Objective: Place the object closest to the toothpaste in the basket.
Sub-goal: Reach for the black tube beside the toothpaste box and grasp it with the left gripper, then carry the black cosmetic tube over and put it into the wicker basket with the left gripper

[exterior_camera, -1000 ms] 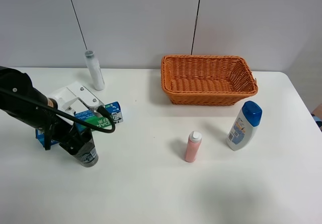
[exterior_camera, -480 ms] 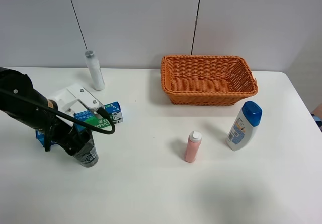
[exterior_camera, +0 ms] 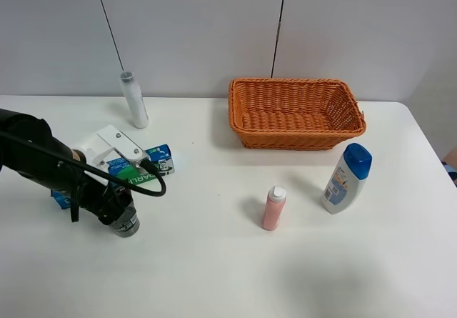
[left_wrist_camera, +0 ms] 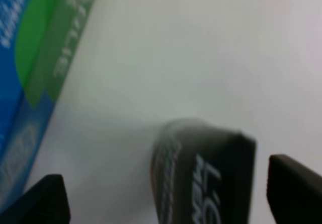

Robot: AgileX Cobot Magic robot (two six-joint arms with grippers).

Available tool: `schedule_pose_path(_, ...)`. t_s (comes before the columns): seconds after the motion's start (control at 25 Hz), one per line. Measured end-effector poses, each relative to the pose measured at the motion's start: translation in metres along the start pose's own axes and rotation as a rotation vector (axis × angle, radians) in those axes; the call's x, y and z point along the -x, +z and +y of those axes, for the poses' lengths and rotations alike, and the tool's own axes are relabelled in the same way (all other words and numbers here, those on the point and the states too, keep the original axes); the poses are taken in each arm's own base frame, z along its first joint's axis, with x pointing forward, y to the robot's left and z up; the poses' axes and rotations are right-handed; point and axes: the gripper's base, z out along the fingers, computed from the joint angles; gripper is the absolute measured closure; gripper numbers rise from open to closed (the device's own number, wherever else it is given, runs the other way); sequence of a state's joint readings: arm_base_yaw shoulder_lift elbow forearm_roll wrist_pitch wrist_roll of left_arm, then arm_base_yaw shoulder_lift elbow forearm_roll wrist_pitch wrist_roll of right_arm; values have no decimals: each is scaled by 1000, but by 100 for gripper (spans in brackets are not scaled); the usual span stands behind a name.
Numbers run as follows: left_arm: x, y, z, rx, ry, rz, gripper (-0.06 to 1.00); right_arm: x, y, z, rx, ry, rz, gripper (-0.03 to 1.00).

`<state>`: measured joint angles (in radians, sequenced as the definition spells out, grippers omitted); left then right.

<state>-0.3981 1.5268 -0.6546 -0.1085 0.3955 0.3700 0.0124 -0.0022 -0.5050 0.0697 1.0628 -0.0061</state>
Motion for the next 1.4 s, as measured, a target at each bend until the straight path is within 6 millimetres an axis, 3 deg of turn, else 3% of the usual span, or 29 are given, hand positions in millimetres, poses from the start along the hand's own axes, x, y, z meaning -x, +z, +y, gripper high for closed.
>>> schedule_pose_path(0.44,-5,15,-1,-13,-9,49,19,0,0,0,0,0,0,-3)
schedule_pose_path(0.56,-5,15,-1,-15,-13,51,33,0,0,0,0,0,0,-3)
schedule_pose_path(0.68,-5,15,-1,-19,-33,49,66,0,0,0,0,0,0,-3)
schedule_pose_path(0.96,1,12,0,-15,-90,35,66,0,0,0,0,0,0,-3)
schedule_pose_path(1.12,36,-20,9,18,-98,-123,66,0,0,0,0,0,0,-3)
schedule_pose_path(1.4,121,-103,25,63,-121,-499,66,0,0,0,0,0,0,-3)
